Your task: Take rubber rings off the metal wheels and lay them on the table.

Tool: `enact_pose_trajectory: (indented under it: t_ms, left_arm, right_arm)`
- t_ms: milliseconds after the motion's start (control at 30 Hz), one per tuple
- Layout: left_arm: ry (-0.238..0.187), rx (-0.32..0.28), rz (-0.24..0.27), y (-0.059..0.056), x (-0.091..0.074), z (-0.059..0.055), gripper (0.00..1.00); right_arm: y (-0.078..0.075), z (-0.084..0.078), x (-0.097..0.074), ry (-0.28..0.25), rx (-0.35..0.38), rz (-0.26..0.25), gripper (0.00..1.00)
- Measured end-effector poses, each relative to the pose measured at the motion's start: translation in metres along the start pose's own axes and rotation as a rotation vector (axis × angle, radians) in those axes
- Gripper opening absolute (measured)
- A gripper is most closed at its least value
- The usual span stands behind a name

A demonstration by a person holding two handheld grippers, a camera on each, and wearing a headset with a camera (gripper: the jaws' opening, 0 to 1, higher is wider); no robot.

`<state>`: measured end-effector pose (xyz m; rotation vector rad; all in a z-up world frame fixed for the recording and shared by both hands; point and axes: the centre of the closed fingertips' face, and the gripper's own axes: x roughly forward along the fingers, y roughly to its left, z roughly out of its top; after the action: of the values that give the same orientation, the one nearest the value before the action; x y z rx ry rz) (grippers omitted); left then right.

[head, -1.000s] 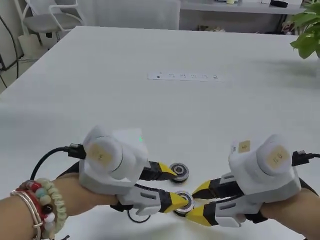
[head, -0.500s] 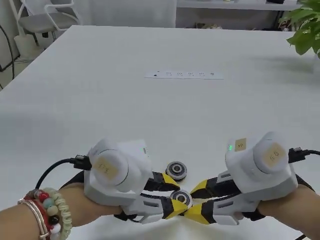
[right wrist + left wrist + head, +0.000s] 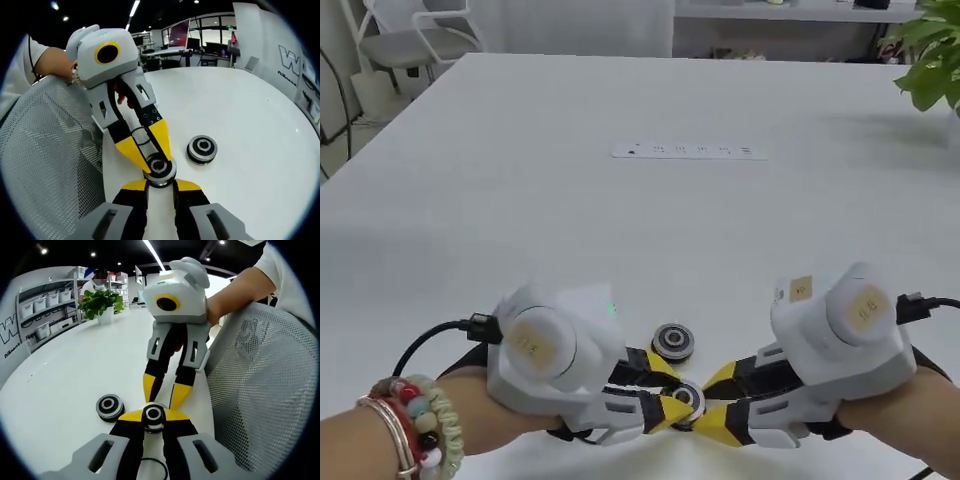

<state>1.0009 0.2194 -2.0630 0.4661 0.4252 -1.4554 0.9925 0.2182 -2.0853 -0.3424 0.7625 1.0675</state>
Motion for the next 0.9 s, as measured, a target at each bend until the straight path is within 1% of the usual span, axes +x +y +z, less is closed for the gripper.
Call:
enact_pose_trajectory:
  t_ms: [167,333,433,467,500,533,733,900]
  left_arm:
    - [-0.017,-0.011,0.001,0.0003,-0.0008,-0.0009,0.09]
    - [-0.023,-0.009,0.001,0.0004,0.0002,-0.0004,0.09]
    - [-0.023,-0.010,0.003,0.0008,0.0000,-0.0005,0.09]
    - [-0.023,-0.011,0.004,0.0009,0.0003,-0.0004,0.09]
    - [-0.023,-0.012,0.005,0.0010,0.0000,-0.0006,0.09]
    - [-0.023,-0.014,0.007,0.0010,0.0004,-0.0005,0.09]
    - [-0.025,-0.014,0.009,0.0011,0.0006,-0.0002,0.09]
    - [-0.030,-0.011,0.008,0.0013,0.0010,0.0001,0.09]
  right_arm:
    - [-0.0002,-0.0014,-0.0010,0.009,0.006,0.002,0.15]
    - [-0.0001,-0.0043,-0.0027,0.018,0.006,0.006,0.08]
    - [-0.0006,-0.0046,-0.0028,0.018,-0.017,0.004,0.07]
    - [-0.0013,-0.0048,-0.0031,0.020,-0.025,0.000,0.05]
    - [-0.0046,-0.0044,-0.0038,0.017,-0.054,-0.019,0.01]
    - [-0.0026,-0.0044,-0.0033,0.017,-0.055,-0.008,0.00]
    - [-0.0047,-0.0038,-0.0032,0.017,-0.006,-0.013,0.00]
    - [-0.0062,-0.0040,-0.0040,0.044,0.035,-0.023,0.00]
